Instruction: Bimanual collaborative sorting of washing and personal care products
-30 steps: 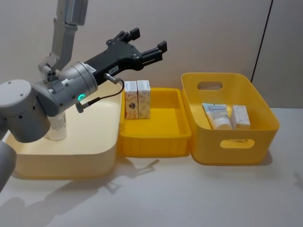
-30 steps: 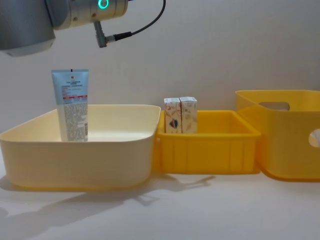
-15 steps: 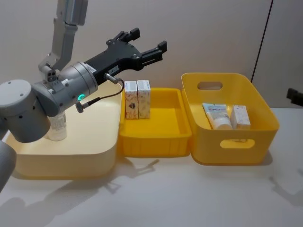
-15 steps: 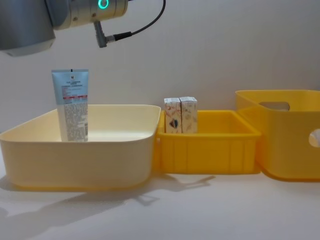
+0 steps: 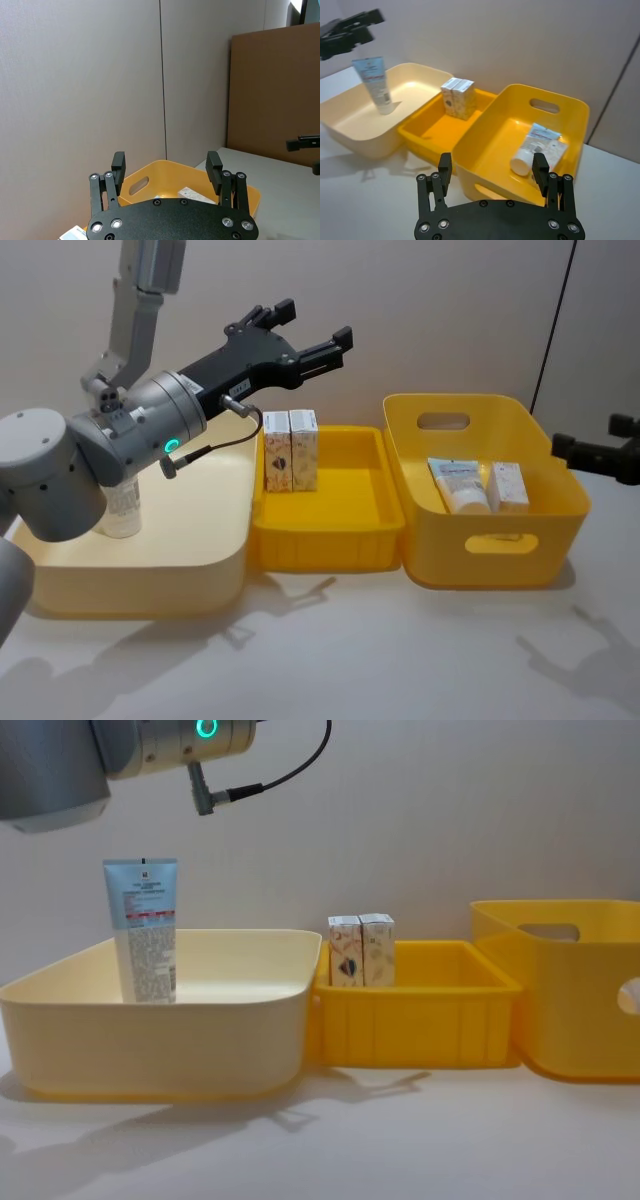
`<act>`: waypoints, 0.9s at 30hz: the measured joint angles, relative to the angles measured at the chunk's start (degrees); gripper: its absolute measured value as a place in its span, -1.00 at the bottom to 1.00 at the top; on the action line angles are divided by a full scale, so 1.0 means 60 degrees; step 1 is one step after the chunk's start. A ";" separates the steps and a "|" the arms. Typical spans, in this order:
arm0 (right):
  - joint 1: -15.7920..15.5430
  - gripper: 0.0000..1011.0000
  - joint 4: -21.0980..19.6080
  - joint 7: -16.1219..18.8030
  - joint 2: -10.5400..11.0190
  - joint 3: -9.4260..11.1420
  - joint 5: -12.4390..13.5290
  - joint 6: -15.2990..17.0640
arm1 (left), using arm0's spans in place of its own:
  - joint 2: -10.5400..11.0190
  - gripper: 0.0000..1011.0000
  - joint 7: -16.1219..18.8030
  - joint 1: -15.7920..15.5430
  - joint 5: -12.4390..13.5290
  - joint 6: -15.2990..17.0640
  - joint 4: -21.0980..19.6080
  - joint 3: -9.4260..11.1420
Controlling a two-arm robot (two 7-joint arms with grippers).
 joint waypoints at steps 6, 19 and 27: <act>0.0095 0.98 -0.0069 0.0581 0.0386 -0.0347 0.0256 -0.0002 | 0.0000 0.98 0.0000 0.0000 0.0001 0.0000 0.0000 0.0000; 0.0358 0.98 -0.0246 0.1863 0.1192 -0.1131 0.0825 0.0053 | 0.0002 0.98 0.0007 0.0011 0.0003 0.0000 -0.0006 0.0000; 0.0624 0.98 -0.0339 0.2695 0.1657 -0.1706 0.1192 0.0092 | 0.0115 0.98 0.0331 0.0371 0.0254 -0.0043 -0.0231 -0.0015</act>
